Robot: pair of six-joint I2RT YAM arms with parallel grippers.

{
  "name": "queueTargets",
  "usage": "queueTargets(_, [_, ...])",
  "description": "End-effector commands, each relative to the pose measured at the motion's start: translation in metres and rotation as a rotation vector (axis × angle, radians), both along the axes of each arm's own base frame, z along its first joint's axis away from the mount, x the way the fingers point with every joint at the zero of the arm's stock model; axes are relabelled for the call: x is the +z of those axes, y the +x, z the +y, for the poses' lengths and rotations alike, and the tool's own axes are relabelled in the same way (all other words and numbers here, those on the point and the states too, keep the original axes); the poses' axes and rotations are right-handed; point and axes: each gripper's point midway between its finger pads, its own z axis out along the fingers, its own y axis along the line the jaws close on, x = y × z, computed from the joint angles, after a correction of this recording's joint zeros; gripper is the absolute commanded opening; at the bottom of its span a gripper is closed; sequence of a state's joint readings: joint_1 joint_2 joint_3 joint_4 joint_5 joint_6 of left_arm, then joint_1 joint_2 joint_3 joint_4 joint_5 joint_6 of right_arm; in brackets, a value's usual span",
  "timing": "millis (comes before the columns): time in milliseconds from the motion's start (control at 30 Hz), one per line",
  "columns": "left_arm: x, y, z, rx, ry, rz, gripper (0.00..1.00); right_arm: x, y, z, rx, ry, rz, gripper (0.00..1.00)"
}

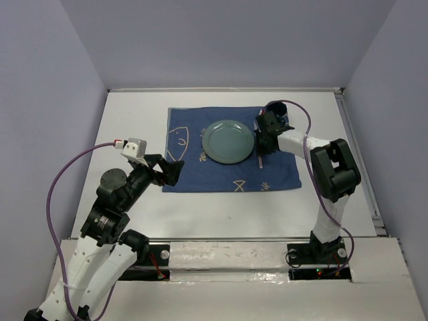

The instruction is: Set the dinner table for one person

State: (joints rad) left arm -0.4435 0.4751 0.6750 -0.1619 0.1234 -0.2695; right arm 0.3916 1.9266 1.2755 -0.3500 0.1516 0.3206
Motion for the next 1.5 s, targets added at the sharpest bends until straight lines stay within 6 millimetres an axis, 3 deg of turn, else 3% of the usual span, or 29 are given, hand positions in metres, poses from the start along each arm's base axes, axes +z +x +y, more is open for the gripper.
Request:
queueTargets(0, [0.006, 0.001, -0.003, -0.019, 0.003, -0.038, 0.99, 0.011, 0.014, -0.009, -0.031, -0.005, -0.031, 0.0])
queueTargets(300, [0.007, 0.0, -0.003, -0.024, 0.001, -0.044, 0.99, 0.018, 0.013, -0.015, -0.06, -0.024, -0.046, 0.0])
queueTargets(633, [0.006, 0.0, -0.003, -0.022, 0.001, -0.04, 0.99, 0.004, 0.011, -0.02, -0.075, -0.035, -0.015, 0.0])
queueTargets(733, [0.007, 0.0, -0.003, -0.022, -0.001, -0.041, 0.99, 0.016, 0.01, -0.018, -0.071, -0.01, -0.035, 0.25])
queueTargets(767, [0.007, 0.0, -0.003, -0.022, -0.001, -0.043, 0.99, 0.024, 0.01, -0.015, -0.061, 0.007, -0.049, 0.38])
queueTargets(833, [0.009, -0.001, -0.004, -0.028, -0.004, -0.048, 0.99, 0.034, 0.011, -0.013, -0.05, 0.02, -0.068, 0.5])
queueTargets(967, [0.013, -0.004, -0.002, -0.028, -0.011, -0.065, 0.99, 0.058, 0.007, -0.008, -0.05, 0.075, -0.102, 0.51])
queueTargets(1033, [0.017, -0.008, -0.002, -0.032, -0.018, -0.08, 0.99, 0.077, 0.002, -0.017, -0.085, 0.089, -0.142, 0.51])
queueTargets(1100, [0.02, -0.011, -0.002, -0.035, -0.022, -0.092, 0.99, 0.085, -0.003, -0.04, -0.157, 0.065, -0.17, 0.5])
queueTargets(1133, [0.024, -0.015, -0.002, -0.041, -0.032, -0.108, 0.99, 0.086, -0.013, -0.07, -0.253, 0.06, -0.174, 0.49])
queueTargets(1200, [0.028, -0.02, -0.001, -0.044, -0.039, -0.124, 0.99, 0.078, -0.03, -0.107, -0.375, 0.073, -0.156, 0.44])
queueTargets(1233, [0.033, -0.025, -0.002, -0.054, -0.047, -0.142, 0.99, 0.068, -0.052, -0.148, -0.526, 0.083, -0.147, 0.44])
queueTargets(1333, [0.04, -0.035, -0.002, -0.074, -0.063, -0.172, 0.99, 0.057, -0.098, -0.205, -0.749, 0.127, -0.151, 0.46])
queueTargets(1467, [0.044, -0.042, -0.002, -0.084, -0.075, -0.19, 0.99, 0.052, -0.131, -0.239, -0.877, 0.126, -0.168, 0.49])
